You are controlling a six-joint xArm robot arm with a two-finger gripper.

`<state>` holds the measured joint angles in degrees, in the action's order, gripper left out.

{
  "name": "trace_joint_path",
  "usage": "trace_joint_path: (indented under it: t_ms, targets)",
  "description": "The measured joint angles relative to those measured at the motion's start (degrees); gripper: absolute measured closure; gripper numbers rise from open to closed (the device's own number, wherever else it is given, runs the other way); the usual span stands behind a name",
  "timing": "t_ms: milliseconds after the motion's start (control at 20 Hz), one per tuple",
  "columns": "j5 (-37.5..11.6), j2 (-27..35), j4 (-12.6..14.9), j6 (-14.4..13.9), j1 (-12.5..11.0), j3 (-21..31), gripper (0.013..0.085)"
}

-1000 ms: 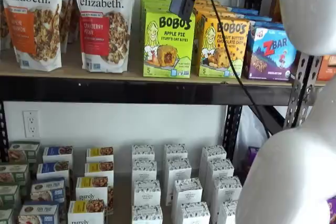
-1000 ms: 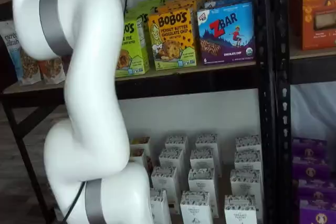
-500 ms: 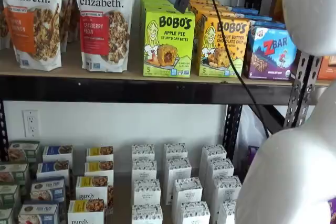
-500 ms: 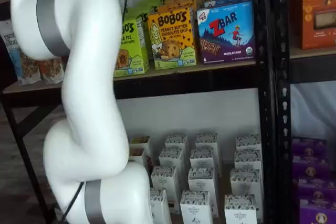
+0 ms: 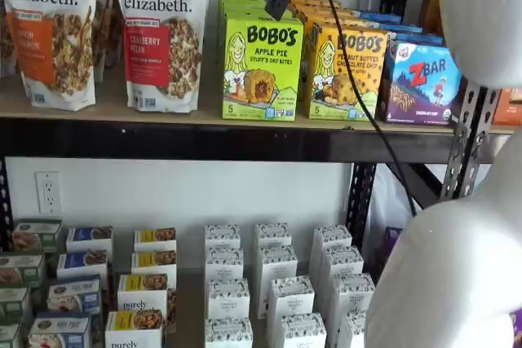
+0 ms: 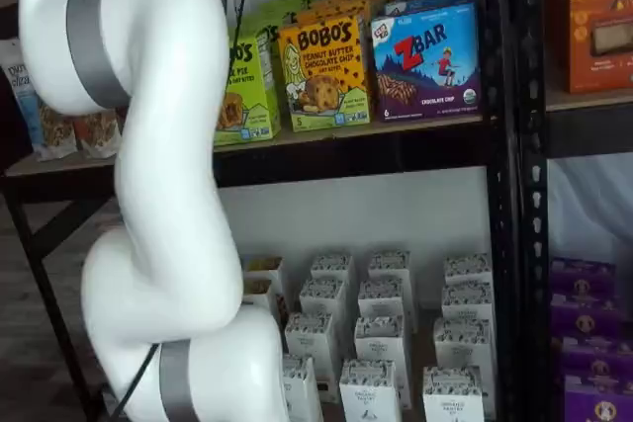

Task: Pick the green box on the top shelf, the fourth from the left

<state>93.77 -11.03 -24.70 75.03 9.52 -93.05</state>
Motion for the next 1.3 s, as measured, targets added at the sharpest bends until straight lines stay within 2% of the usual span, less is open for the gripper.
trace_joint_path:
  t_ms: [850,1300]
  targets:
    - [-3.54,3.40,1.51,3.44,-2.01,0.12,0.0130]
    - [-1.48,5.62,5.93,2.86,-0.52,-1.47,0.0130]
